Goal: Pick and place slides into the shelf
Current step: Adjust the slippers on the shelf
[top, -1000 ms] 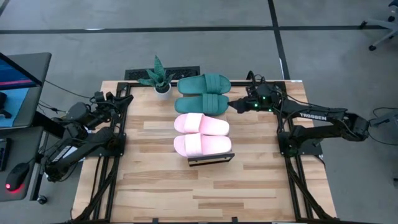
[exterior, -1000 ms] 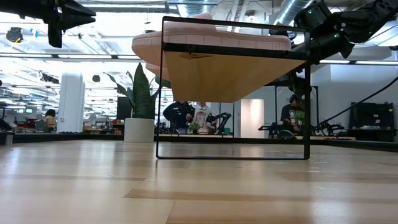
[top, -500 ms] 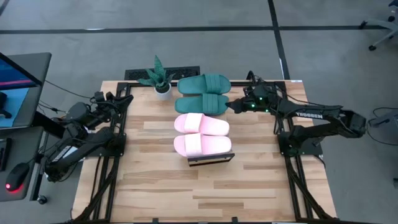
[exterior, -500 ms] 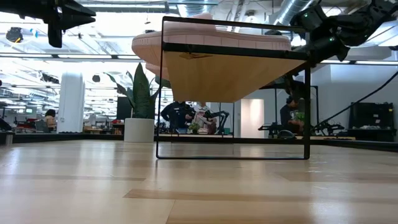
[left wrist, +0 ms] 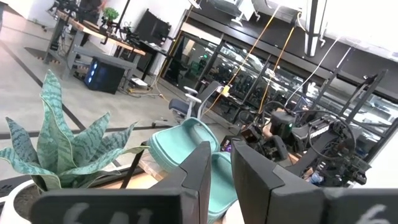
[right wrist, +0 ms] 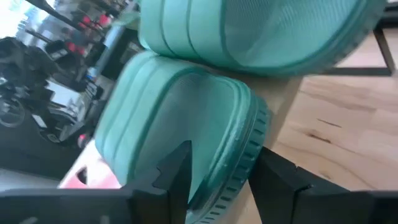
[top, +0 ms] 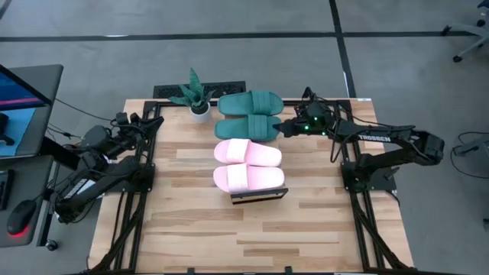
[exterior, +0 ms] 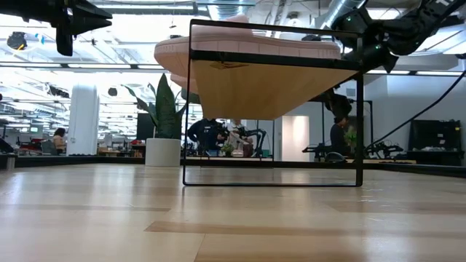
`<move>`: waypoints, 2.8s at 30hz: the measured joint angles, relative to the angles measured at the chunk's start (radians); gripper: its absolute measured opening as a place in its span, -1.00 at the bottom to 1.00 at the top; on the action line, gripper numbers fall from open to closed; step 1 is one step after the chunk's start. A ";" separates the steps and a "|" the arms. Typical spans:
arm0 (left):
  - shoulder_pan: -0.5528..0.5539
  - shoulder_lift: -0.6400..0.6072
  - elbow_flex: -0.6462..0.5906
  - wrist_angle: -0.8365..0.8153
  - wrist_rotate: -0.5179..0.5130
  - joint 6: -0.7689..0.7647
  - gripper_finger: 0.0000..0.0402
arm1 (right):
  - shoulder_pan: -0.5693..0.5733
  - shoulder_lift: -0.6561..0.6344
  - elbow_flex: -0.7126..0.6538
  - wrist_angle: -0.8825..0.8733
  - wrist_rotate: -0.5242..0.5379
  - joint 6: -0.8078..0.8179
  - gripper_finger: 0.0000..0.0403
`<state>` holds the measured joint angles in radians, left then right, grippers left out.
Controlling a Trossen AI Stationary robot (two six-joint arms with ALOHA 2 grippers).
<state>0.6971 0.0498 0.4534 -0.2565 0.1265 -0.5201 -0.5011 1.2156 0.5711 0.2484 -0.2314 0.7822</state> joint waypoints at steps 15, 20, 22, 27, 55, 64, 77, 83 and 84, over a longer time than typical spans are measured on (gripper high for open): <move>0.000 0.000 0.000 0.000 0.001 -0.001 -0.74 | -0.001 0.000 0.004 -0.062 -0.050 -0.012 -0.64; 0.000 0.000 0.000 0.000 0.002 -0.008 -0.74 | -0.001 0.000 0.004 -0.064 -0.079 -0.012 -0.65; 0.000 0.000 0.000 0.000 0.002 -0.011 -0.74 | 0.000 0.000 0.004 -0.065 -0.087 -0.011 -0.65; 0.000 0.000 0.000 0.000 0.002 -0.012 -0.74 | 0.000 0.000 0.004 -0.065 -0.093 -0.004 -0.65; 0.000 0.000 0.000 0.000 0.000 -0.011 -0.74 | 0.003 -0.081 0.004 -0.148 -0.140 -0.005 -0.65; 0.000 0.000 0.000 0.000 0.004 -0.016 -0.74 | 0.003 -0.080 0.004 -0.148 -0.186 -0.023 -0.65; 0.000 0.000 0.000 0.000 0.007 -0.016 -0.74 | -0.019 -0.080 0.004 -0.144 -0.203 -0.057 -0.64; 0.000 0.000 0.000 0.001 0.008 -0.016 -0.74 | -0.032 -0.080 0.004 -0.144 -0.242 -0.053 -0.49; 0.000 0.000 0.000 0.001 0.008 -0.016 -0.74 | -0.036 -0.080 0.004 -0.144 -0.247 -0.053 -0.45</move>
<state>0.6968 0.0498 0.4534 -0.2560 0.1349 -0.5362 -0.5369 1.1355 0.5751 0.1040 -0.4788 0.7296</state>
